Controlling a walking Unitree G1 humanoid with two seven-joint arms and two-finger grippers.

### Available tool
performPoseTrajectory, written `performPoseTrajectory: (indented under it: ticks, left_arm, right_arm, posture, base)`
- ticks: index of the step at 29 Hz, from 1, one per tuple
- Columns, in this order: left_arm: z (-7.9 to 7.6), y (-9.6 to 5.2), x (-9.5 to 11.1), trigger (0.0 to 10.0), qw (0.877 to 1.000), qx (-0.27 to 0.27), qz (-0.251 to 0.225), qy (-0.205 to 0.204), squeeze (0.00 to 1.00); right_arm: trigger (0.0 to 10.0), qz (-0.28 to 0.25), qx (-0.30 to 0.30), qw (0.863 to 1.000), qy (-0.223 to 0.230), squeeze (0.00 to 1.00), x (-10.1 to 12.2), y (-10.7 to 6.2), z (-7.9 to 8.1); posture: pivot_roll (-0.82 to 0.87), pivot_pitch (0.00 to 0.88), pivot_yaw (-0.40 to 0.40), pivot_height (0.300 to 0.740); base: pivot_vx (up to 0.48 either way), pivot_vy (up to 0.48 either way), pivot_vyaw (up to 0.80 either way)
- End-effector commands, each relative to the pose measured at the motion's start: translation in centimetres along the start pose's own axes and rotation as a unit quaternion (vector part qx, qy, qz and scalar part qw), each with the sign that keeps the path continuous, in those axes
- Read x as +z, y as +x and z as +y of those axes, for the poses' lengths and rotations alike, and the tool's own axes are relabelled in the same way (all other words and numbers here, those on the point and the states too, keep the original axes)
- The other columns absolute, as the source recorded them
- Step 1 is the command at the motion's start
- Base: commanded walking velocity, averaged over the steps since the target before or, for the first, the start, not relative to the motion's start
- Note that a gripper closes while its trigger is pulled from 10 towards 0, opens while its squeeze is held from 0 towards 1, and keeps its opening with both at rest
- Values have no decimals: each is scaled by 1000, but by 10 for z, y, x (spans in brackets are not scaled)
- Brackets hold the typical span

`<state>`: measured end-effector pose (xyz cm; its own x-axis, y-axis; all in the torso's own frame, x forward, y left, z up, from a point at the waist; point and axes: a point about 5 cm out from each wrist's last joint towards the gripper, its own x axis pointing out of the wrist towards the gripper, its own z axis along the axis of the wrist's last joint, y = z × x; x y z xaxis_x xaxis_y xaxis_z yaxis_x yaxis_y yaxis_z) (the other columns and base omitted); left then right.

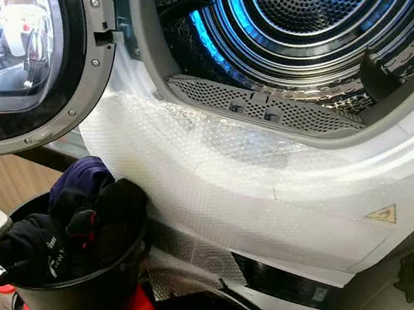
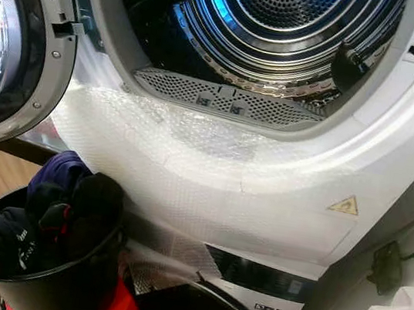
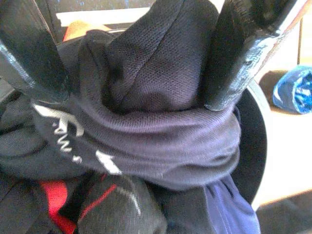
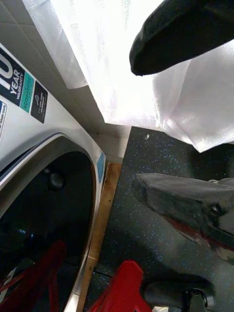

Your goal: Clothes washing

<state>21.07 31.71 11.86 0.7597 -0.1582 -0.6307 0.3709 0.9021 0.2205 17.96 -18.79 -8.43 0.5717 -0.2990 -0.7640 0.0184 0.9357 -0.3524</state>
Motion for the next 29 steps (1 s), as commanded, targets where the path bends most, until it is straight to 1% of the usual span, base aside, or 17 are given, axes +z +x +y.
performPoseTrajectory:
  ticks: [1, 3, 5, 7, 9, 14, 17, 18, 20, 21, 23, 24, 25, 27, 29]
  left_arm:
    - [4, 1, -3, 10000, 1000, 12, 20, 9, 0]
    - [9, 5, -4, 10000, 999, 33, 27, -4, 0]
    - [12, 6, -5, 10000, 999, 42, 34, -3, 0]
    - [19, 7, -11, 10000, 995, 71, 63, -3, 0]
    - [22, 8, -12, 10000, 994, 86, 71, -5, 0]
    - [25, 14, -11, 10000, 992, 105, 64, -15, 0]
    - [23, 20, -11, 10000, 992, 106, 55, -34, 0]
    - [25, 23, -15, 10000, 990, 122, 65, -28, 0]
    - [26, 25, -16, 10000, 989, 128, 68, -27, 0]
    - [25, 29, -15, 10000, 989, 131, 61, -42, 0]
    - [23, 34, -12, 10000, 990, 123, 53, -49, 0]
    - [23, 34, -12, 10000, 990, 123, 53, -49, 0]
    - [17, 41, -8, 10000, 991, 97, 25, -93, 0]
    - [12, 46, -5, 10000, 989, 70, 6, -128, 0]
    - [9, 49, -4, 10000, 989, 52, 0, -141, 0]
  right_arm:
    - [10000, -1, 5, 1000, -2, 0, 2, 0, 3]
    - [10000, -1, 5, 1000, -2, 0, 2, 0, 2]
    - [10000, -1, 5, 1000, -2, 0, 2, 0, 2]
    - [10000, -2, 6, 1000, -1, 0, 3, 0, 3]
    - [10000, -2, 6, 1000, -1, 0, 3, 0, 3]
    - [10000, -2, 6, 1000, -2, 0, 3, 0, 2]
    - [10000, -2, 6, 1000, -3, 0, 3, 0, 3]
    - [10000, -2, 6, 1000, -4, 0, 3, 0, 2]
    - [10000, -3, 5, 1000, -4, 0, 3, 0, 2]
    - [10000, -4, 4, 1000, -5, 0, 3, 0, 1]
    - [10000, -5, 3, 1000, -6, 0, 4, 1, 0]
    - [10000, -5, 3, 1000, -6, 0, 4, 1, 0]
    - [10000, -6, 1, 1000, -9, 0, 4, 1, -1]
    - [10000, -6, 0, 1000, -11, 0, 4, 1, -3]
    - [10000, -7, 0, 1000, -12, 0, 4, 2, -4]
  posture:
    - [274, 0, 59, 740]
    - [274, 0, 59, 740]
    - [274, 0, 59, 740]
    - [270, 0, 59, 740]
    - [270, 0, 59, 740]
    - [268, 0, 58, 740]
    - [261, 0, 56, 740]
    - [256, 0, 54, 740]
    - [250, 0, 54, 740]
    - [247, 0, 50, 740]
    - [245, 0, 47, 740]
    - [245, 0, 47, 740]
    - [235, 0, 39, 740]
    - [229, 0, 35, 740]
    - [225, 0, 33, 740]
  base:
    - [0, 0, 0]
    - [0, 0, 0]
    - [0, 0, 0]
    - [0, 0, 0]
    - [0, 0, 0]
    - [0, 0, 0]
    - [0, 0, 0]
    - [0, 0, 0]
    - [0, 0, 0]
    - [0, 0, 0]
    - [0, 0, 0]
    - [0, 0, 0]
    - [0, 0, 0]
    - [0, 0, 0]
    - [0, 0, 0]
